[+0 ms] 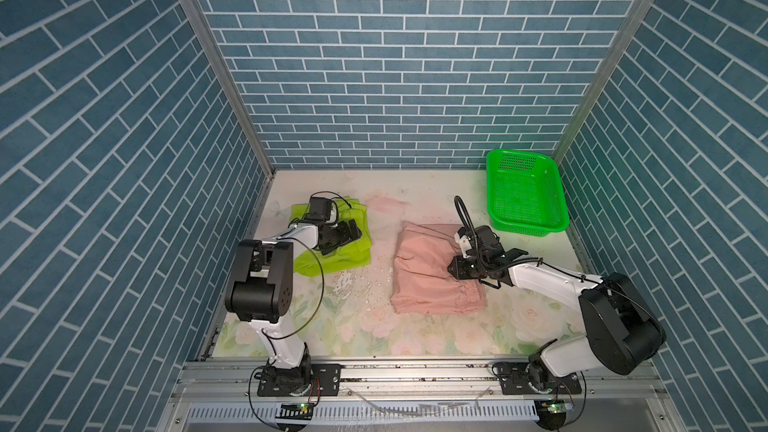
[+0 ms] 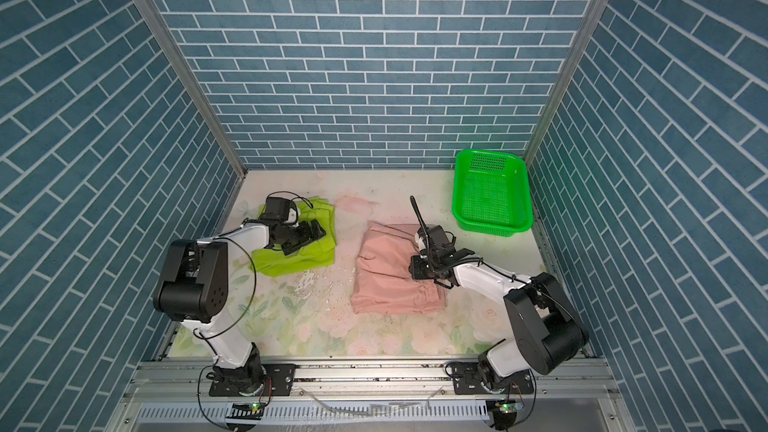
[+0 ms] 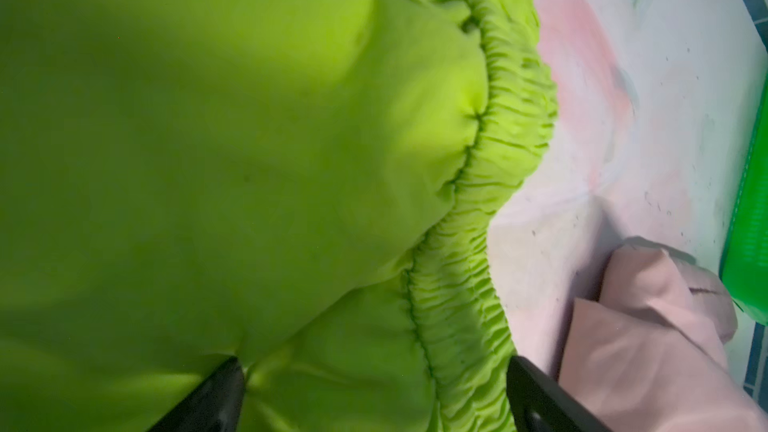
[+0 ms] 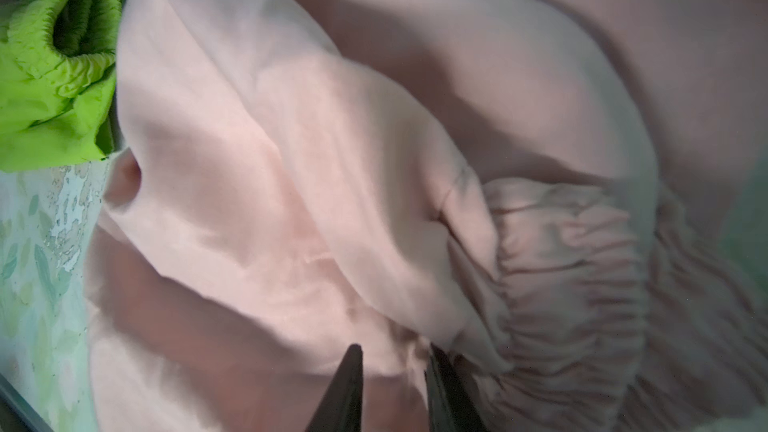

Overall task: Fold and stack the shorts
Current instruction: 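Move the left gripper onto the green shorts while the right presses the pink shorts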

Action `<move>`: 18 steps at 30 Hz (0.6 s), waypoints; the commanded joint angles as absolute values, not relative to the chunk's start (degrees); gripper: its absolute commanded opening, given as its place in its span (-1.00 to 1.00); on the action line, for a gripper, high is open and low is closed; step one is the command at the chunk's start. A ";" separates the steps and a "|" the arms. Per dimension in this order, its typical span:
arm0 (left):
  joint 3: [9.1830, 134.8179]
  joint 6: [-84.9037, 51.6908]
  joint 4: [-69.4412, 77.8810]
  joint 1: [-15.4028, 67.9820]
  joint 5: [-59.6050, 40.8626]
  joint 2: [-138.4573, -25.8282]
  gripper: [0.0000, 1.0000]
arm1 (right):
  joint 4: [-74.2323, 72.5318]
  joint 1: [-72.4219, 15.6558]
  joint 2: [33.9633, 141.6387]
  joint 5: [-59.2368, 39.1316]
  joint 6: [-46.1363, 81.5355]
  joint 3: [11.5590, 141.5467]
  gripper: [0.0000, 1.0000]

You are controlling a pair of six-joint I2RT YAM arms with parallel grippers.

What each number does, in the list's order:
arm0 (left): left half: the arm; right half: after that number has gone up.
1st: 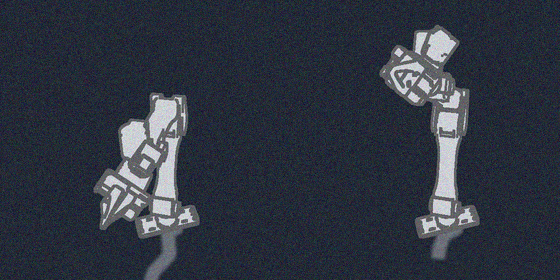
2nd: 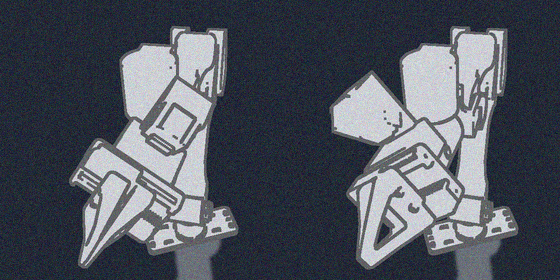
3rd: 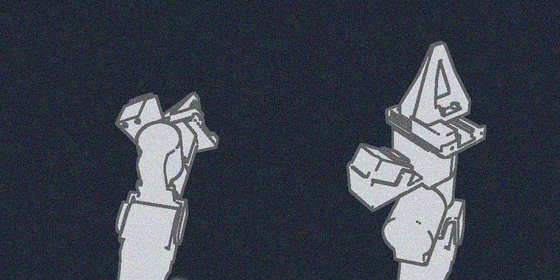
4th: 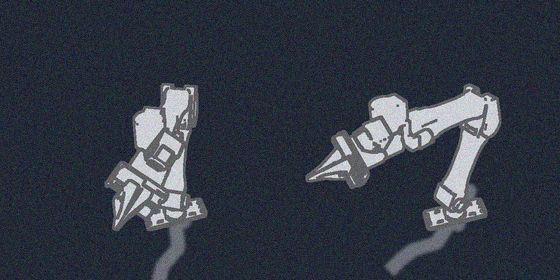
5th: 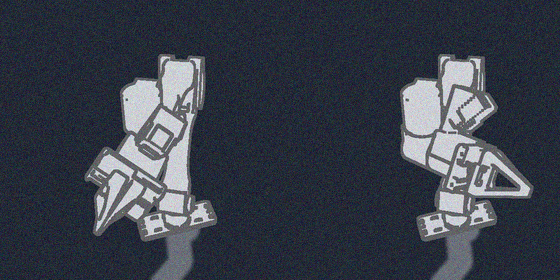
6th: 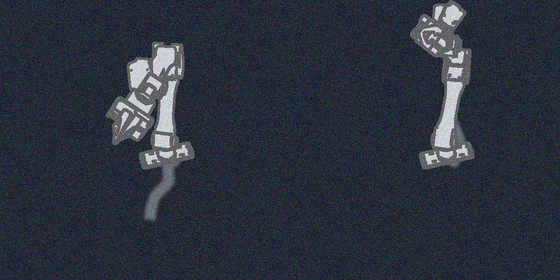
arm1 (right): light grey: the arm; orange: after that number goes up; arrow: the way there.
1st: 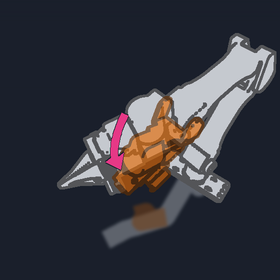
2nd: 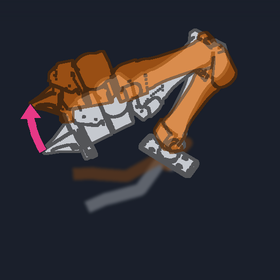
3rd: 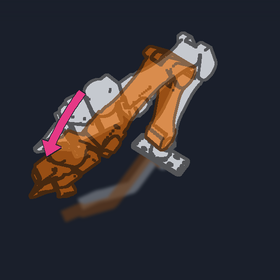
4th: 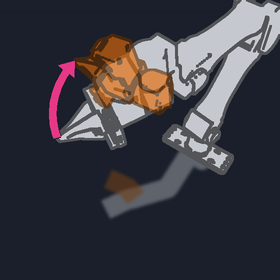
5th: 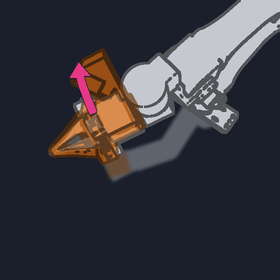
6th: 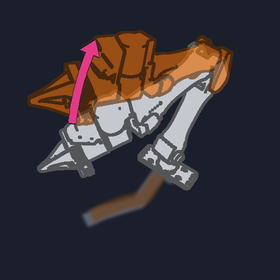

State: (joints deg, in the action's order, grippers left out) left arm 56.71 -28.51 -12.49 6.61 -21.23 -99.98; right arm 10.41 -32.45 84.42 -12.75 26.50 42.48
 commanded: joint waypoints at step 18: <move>58.62 -28.12 -30.34 19.75 -14.62 -79.34 0.99 | 34.23 -22.04 69.91 -13.18 23.61 47.25 0.40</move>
State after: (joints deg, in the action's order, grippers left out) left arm 60.80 -27.81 -29.02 16.25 -14.13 -78.96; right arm 27.70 -24.14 70.15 -11.99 24.53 48.16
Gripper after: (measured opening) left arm 0.996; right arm 0.689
